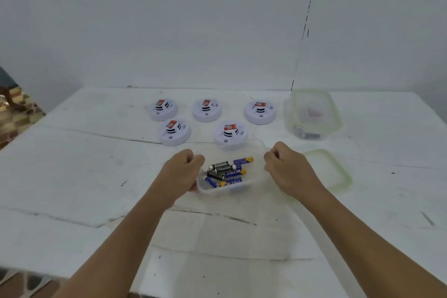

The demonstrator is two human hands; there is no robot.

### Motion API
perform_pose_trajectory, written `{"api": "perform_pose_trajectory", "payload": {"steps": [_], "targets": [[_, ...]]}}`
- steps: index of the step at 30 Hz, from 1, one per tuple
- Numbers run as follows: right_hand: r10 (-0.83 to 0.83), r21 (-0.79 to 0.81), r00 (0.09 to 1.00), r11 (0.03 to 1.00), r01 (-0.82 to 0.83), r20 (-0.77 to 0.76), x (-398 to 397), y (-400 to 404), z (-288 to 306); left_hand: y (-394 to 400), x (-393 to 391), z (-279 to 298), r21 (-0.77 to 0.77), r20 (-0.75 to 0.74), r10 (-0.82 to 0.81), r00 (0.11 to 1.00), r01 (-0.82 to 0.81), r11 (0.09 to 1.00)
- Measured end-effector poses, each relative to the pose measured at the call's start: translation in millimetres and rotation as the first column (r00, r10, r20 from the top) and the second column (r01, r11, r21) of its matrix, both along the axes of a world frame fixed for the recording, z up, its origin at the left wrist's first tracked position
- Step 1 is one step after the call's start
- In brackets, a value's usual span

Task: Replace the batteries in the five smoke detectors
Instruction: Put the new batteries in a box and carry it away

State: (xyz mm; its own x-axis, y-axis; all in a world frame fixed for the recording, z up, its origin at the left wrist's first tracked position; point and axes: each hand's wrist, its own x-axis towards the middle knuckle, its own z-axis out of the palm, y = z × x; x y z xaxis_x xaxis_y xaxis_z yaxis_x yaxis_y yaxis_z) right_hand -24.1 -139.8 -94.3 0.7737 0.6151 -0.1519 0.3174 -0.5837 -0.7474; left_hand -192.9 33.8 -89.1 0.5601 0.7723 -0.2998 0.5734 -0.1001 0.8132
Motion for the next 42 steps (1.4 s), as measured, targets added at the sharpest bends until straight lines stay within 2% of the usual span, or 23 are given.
{"api": "perform_pose_trajectory", "payload": {"steps": [5, 11, 15, 18, 21, 27, 32, 36, 42], "targets": [[0.063, -0.033, 0.998, 0.998, -0.062, 0.017, -18, 19, -9, 11, -25, -3, 0.038, -0.046, 0.03, 0.999, -0.028, 0.999], [0.065, 0.036, 0.996, 0.997, -0.068, 0.068, -18, 18, -16, 16, -29, -9, 0.074, -0.072, 0.025, 0.997, -0.02, 0.997], [0.029, 0.053, 0.982, 0.998, -0.04, 0.186, -5, 3, -25, 13, -28, -9, 0.288, -0.163, 0.069, 0.984, -0.019, 0.957], [0.105, -0.088, 0.974, 0.992, -0.089, 0.2, 6, -10, -31, 7, -21, -5, 0.48, -0.109, 0.093, 0.99, -0.03, 0.877], [0.194, -0.19, 0.964, 0.969, -0.16, 0.18, 9, -19, -31, -2, -8, 2, 0.574, -0.015, 0.056, 0.998, -0.037, 0.818], [0.361, -0.345, 0.897, 0.9, -0.265, 0.253, 4, -29, -25, -16, 12, 15, 0.538, 0.033, -0.032, 0.999, 0.009, 0.843], [0.367, -0.353, 0.882, 0.9, -0.256, 0.297, -2, -27, -24, -21, 17, 17, 0.512, 0.034, -0.061, 0.998, 0.035, 0.858], [0.294, -0.331, 0.838, 0.932, -0.146, 0.459, -7, -27, -18, -20, 17, 18, 0.497, 0.031, -0.071, 0.997, 0.046, 0.867], [0.078, -0.103, 0.745, 0.995, -0.012, 0.663, -4, -24, 23, -20, 20, 19, 0.49, 0.076, -0.099, 0.992, 0.049, 0.87]]}}
